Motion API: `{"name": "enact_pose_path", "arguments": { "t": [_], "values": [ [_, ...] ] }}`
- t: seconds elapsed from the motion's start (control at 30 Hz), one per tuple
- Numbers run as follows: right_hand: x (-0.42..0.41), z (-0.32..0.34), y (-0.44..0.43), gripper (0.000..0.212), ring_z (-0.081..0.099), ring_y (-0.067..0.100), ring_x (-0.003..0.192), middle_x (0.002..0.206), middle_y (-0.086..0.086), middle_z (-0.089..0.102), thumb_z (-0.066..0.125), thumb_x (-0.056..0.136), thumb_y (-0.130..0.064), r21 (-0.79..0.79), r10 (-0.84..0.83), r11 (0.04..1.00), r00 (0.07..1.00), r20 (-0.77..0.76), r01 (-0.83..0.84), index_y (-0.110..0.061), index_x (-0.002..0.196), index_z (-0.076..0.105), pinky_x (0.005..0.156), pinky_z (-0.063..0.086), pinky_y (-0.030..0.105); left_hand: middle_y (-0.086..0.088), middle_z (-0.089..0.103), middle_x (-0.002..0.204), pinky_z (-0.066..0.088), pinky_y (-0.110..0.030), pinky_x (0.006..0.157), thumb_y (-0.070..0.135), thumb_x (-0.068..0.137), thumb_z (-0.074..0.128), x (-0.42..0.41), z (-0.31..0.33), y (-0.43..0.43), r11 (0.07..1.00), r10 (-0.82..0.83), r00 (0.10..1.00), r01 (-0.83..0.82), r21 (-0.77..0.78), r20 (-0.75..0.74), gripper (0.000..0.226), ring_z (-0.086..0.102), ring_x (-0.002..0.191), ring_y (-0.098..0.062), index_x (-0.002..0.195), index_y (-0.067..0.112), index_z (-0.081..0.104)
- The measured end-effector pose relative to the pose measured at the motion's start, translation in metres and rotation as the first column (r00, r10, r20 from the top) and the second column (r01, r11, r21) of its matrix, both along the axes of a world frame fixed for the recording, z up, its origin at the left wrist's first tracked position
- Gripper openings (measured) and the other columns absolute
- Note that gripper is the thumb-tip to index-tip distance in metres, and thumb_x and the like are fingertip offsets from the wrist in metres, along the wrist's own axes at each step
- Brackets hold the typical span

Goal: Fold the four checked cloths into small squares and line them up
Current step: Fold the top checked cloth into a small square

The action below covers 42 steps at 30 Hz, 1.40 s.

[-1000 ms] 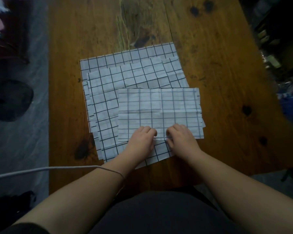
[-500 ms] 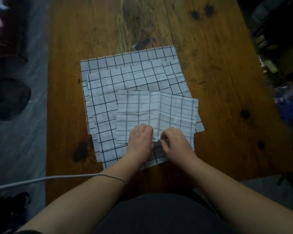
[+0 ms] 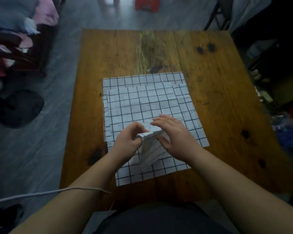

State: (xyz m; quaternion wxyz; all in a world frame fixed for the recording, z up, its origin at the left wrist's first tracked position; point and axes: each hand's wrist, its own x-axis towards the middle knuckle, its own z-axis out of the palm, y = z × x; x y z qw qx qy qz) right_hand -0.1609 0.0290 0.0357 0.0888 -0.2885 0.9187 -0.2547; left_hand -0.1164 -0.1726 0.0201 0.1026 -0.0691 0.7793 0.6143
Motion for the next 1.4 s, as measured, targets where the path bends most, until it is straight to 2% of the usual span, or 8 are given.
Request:
{"name": "enact_pose_path", "arguments": {
  "t": [0.13, 0.27, 0.43, 0.63, 0.83, 0.93, 1.2, 1.4],
  "values": [
    [0.001, 0.011, -0.016, 0.018, 0.059, 0.006, 0.11, 0.111, -0.013, 0.069, 0.06, 0.098, -0.029, -0.019, 0.04, 0.999, 0.997, -0.06, -0.041, -0.026, 0.114, 0.066, 0.119, 0.029, 0.037, -0.003, 0.066, 0.087, 0.054, -0.034, 0.068, 0.0, 0.093, 0.06, 0.007, 0.022, -0.021, 0.991, -0.024, 0.999, 0.019, 0.132, 0.04, 0.012, 0.064, 0.078, -0.017, 0.094, 0.011, 0.061],
    [0.01, 0.026, -0.027, 0.015, 0.058, 0.002, 0.086, 0.091, -0.018, 0.068, 0.054, 0.099, -0.035, -0.016, 0.029, 0.999, 0.999, 0.026, -0.028, -0.03, 0.101, 0.068, 0.084, 0.047, 0.028, -0.004, 0.068, 0.1, 0.056, -0.031, 0.07, 0.006, 0.097, 0.051, 0.021, 0.035, -0.037, 0.984, -0.073, 0.995, 0.059, 0.166, 0.075, 0.019, 0.067, 0.087, -0.019, 0.103, 0.019, 0.063],
    [0.014, 0.036, -0.024, 0.012, 0.059, 0.001, 0.079, 0.081, -0.018, 0.064, 0.055, 0.097, -0.036, 0.061, -0.008, 0.998, 0.984, 0.179, -0.003, -0.032, 0.095, 0.066, 0.07, 0.051, 0.028, 0.008, 0.068, 0.108, 0.059, -0.032, 0.077, 0.045, 0.092, 0.047, 0.031, 0.036, -0.042, 0.981, -0.153, 0.985, 0.14, 0.134, 0.086, 0.028, 0.066, 0.099, -0.014, 0.11, 0.033, 0.066],
    [0.01, 0.032, -0.008, 0.015, 0.061, 0.001, 0.08, 0.083, -0.016, 0.067, 0.055, 0.097, -0.042, 0.152, -0.103, 0.986, 0.966, 0.235, 0.068, -0.035, 0.101, 0.067, 0.071, 0.056, 0.03, 0.005, 0.071, 0.089, 0.057, -0.027, 0.073, 0.026, 0.099, 0.057, 0.027, 0.024, -0.014, 1.0, 0.021, 0.999, -0.022, 0.003, 0.027, 0.013, 0.067, 0.084, -0.007, 0.093, 0.024, 0.069],
    [-0.014, -0.025, 0.036, 0.016, 0.062, 0.004, 0.081, 0.088, -0.014, 0.067, 0.057, 0.098, -0.042, 0.329, -0.259, 0.935, 0.893, 0.369, 0.135, -0.031, 0.098, 0.068, 0.074, 0.057, 0.033, -0.004, 0.072, 0.088, 0.061, -0.051, 0.072, 0.035, 0.1, 0.055, 0.018, -0.029, -0.006, 0.983, 0.177, 0.95, -0.157, -0.096, 0.257, 0.019, 0.069, 0.079, -0.032, 0.098, 0.023, 0.069],
    [-0.023, -0.062, 0.06, 0.012, 0.064, 0.01, 0.081, 0.09, -0.008, 0.067, 0.058, 0.098, -0.036, 0.352, -0.387, 0.905, 0.806, 0.447, 0.239, -0.028, 0.098, 0.066, 0.068, 0.054, 0.03, -0.008, 0.069, 0.087, 0.058, -0.041, 0.065, 0.035, 0.101, 0.053, 0.015, -0.059, -0.004, 0.966, 0.239, 0.901, -0.182, -0.186, 0.362, 0.021, 0.061, 0.067, -0.026, 0.099, 0.022, 0.068],
    [-0.02, -0.105, 0.062, 0.018, 0.059, 0.013, 0.096, 0.112, -0.001, 0.063, 0.053, 0.1, -0.026, 0.29, -0.599, 0.801, 0.686, 0.414, 0.524, -0.025, 0.117, 0.06, 0.076, 0.052, 0.031, 0.003, 0.063, 0.099, 0.055, -0.036, 0.075, 0.035, 0.101, 0.051, 0.004, -0.09, 0.006, 0.92, 0.278, 0.89, -0.139, -0.367, 0.362, 0.02, 0.062, 0.09, -0.018, 0.115, 0.021, 0.057],
    [0.029, -0.091, 0.029, 0.051, 0.033, 0.016, 0.143, 0.152, -0.003, 0.04, 0.047, 0.099, -0.027, 0.32, -0.353, 0.902, 0.921, 0.164, 0.288, -0.022, 0.149, 0.038, 0.119, 0.024, 0.035, -0.002, 0.042, 0.146, 0.032, -0.04, 0.117, 0.032, 0.097, 0.054, 0.015, -0.081, 0.017, 0.516, -0.121, 0.985, 0.168, -0.84, 0.123, 0.053, 0.037, 0.138, -0.022, 0.146, 0.018, 0.037]
  ]
}}
